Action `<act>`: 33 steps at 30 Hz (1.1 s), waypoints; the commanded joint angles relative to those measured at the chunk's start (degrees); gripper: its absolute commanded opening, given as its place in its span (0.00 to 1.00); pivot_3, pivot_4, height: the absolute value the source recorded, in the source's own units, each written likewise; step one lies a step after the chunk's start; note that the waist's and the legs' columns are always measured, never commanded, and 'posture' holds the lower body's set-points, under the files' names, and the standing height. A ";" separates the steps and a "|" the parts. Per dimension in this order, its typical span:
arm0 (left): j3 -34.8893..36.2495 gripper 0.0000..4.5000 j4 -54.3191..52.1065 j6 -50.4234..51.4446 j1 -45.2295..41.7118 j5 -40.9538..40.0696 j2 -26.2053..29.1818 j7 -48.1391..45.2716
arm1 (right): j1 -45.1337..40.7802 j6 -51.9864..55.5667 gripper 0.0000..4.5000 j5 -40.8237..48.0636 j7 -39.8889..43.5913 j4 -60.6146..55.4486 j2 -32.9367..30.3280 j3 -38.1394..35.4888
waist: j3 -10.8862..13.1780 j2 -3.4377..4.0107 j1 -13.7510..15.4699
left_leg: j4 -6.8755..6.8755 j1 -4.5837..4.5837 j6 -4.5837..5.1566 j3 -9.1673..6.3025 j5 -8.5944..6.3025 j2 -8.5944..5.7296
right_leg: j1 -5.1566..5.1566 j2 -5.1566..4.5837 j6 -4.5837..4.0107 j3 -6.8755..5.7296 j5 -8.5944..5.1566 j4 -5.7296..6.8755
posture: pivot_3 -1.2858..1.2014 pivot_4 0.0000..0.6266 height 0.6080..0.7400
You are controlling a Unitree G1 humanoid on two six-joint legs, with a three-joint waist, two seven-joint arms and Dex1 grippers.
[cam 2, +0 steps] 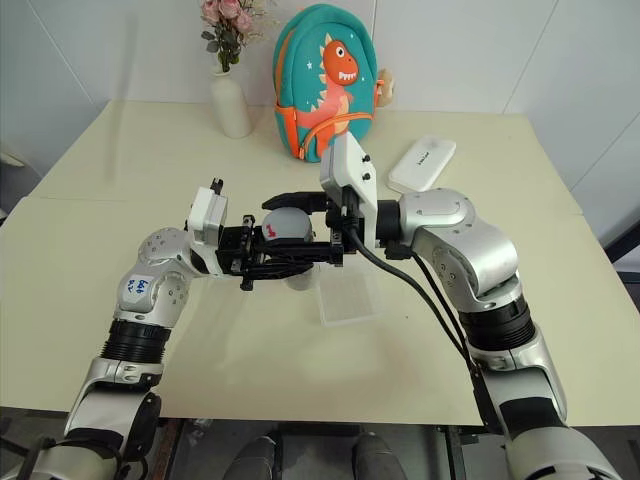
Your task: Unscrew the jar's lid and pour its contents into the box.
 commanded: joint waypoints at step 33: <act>7.32 0.44 0.39 1.39 -3.84 -1.09 8.44 1.40 | 20.29 0.17 0.57 -3.70 -14.35 -0.83 -13.67 -21.65 | 0.05 0.08 0.18 | 0.00 -0.13 0.01 -0.04 0.00 -0.02 | -0.02 -0.02 0.00 -0.05 -0.01 -0.10 | 0.52 0.24 1.00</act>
